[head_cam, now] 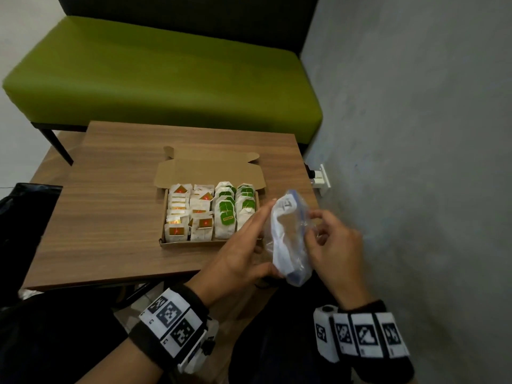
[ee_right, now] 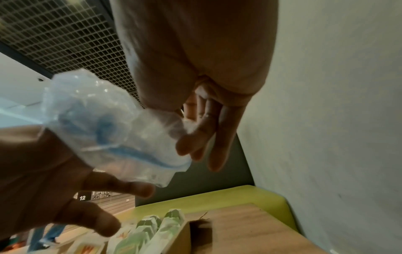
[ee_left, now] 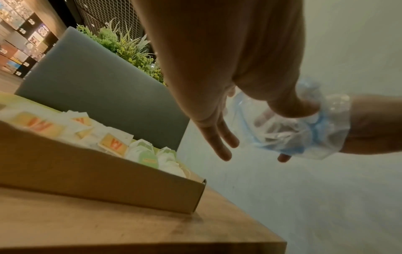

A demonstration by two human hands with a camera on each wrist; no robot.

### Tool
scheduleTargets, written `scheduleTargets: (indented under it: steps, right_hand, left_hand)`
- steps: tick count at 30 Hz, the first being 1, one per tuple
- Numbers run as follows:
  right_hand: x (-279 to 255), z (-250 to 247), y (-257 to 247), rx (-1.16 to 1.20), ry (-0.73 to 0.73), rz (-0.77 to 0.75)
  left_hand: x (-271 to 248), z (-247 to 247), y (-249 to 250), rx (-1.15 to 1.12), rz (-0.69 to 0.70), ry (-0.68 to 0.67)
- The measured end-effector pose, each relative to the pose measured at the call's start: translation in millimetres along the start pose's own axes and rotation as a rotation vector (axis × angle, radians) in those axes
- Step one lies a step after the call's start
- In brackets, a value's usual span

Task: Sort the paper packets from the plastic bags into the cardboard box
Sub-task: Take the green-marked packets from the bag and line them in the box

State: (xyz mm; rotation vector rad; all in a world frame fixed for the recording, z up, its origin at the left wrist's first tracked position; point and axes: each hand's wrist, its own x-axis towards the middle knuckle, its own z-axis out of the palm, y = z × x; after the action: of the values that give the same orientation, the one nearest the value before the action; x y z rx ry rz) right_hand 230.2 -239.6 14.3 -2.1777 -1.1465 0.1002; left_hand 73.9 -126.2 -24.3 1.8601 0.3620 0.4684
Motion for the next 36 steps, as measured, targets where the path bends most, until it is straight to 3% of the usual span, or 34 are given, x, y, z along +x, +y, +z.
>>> scheduleTargets:
  steps: [3,7,10,13,16,18,22,24,26,28,32,36]
  right_hand:
    - [-14,1,-5,-0.021,0.063,-0.163]
    - [-27,4,-9,-0.124,0.23,-0.365]
    - [-24,6,-7,-0.118,0.375,-0.451]
    - [-22,4,-8,-0.096,0.411,-0.501]
    - [-20,3,-10,-0.044,0.347,-0.54]
    - [-19,5,-11,0.036,0.221,-0.497]
    - [-21,3,-23,0.467,-0.397,-0.168]
    - [-21,-1,-28,0.794,-0.554,0.024]
    - [-18,-4,-23,0.934,-0.487,0.164]
    - [-17,-4,-11,0.889,-0.373,0.164]
    - [-23,6,-11,0.687,-0.392,-0.006]
    - [-21,19,-27,0.476,-0.215,-0.258]
  left_hand:
    - [-9,3,3,-0.07,0.041,-0.007]
    - [-17,-1,-2,0.009,0.114,-0.023]
    - [-18,-8,0,0.041,0.06,-0.094]
    - [-16,-15,4,0.051,0.04,-0.13]
    - [-15,-18,6,0.021,0.055,-0.133]
    - [-14,-17,7,-0.01,0.057,-0.095]
    - [-9,-11,13,-0.156,-0.003,0.093]
    - [-5,-12,18,-0.14,-0.056,0.223]
    - [-3,-16,20,-0.078,-0.086,0.365]
    - [-3,-22,18,-0.052,-0.074,0.469]
    - [-2,-24,18,-0.118,-0.088,0.459]
    - [1,-14,21,-0.271,-0.136,0.44]
